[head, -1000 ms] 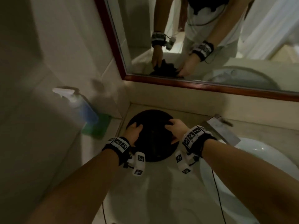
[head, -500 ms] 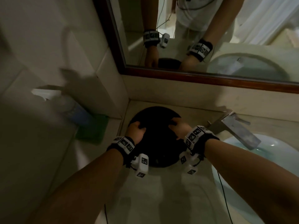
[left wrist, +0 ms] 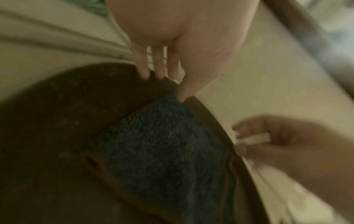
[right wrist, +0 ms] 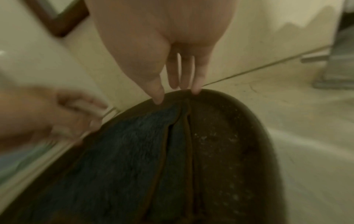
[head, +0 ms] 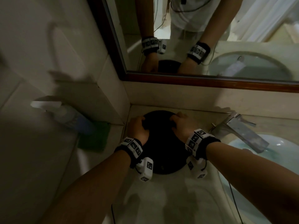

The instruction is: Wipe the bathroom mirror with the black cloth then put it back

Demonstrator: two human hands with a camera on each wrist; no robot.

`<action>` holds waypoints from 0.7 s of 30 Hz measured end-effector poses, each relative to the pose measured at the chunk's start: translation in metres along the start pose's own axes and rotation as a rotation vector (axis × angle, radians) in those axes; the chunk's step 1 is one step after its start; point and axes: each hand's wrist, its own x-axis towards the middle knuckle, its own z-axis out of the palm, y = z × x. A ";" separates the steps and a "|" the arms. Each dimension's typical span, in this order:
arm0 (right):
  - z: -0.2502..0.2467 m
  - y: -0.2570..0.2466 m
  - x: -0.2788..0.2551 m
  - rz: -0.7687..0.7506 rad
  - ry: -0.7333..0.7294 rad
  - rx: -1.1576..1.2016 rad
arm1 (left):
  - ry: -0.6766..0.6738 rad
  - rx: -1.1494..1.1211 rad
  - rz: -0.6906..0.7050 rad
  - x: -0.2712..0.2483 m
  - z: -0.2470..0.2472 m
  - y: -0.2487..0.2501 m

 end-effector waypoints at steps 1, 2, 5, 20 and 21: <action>0.001 -0.003 -0.002 -0.042 0.011 -0.050 | 0.016 0.090 0.085 0.001 0.002 -0.001; 0.004 -0.005 -0.003 -0.076 0.005 -0.089 | -0.008 0.176 0.161 0.001 0.005 0.000; 0.014 -0.011 -0.005 -0.137 -0.096 -0.224 | -0.268 0.408 0.224 -0.008 0.013 0.007; 0.016 0.010 -0.032 -0.147 -0.131 -0.165 | -0.412 0.645 0.150 -0.034 0.019 0.034; 0.010 0.013 -0.033 -0.129 -0.111 -0.124 | -0.363 0.639 0.171 -0.034 0.016 0.044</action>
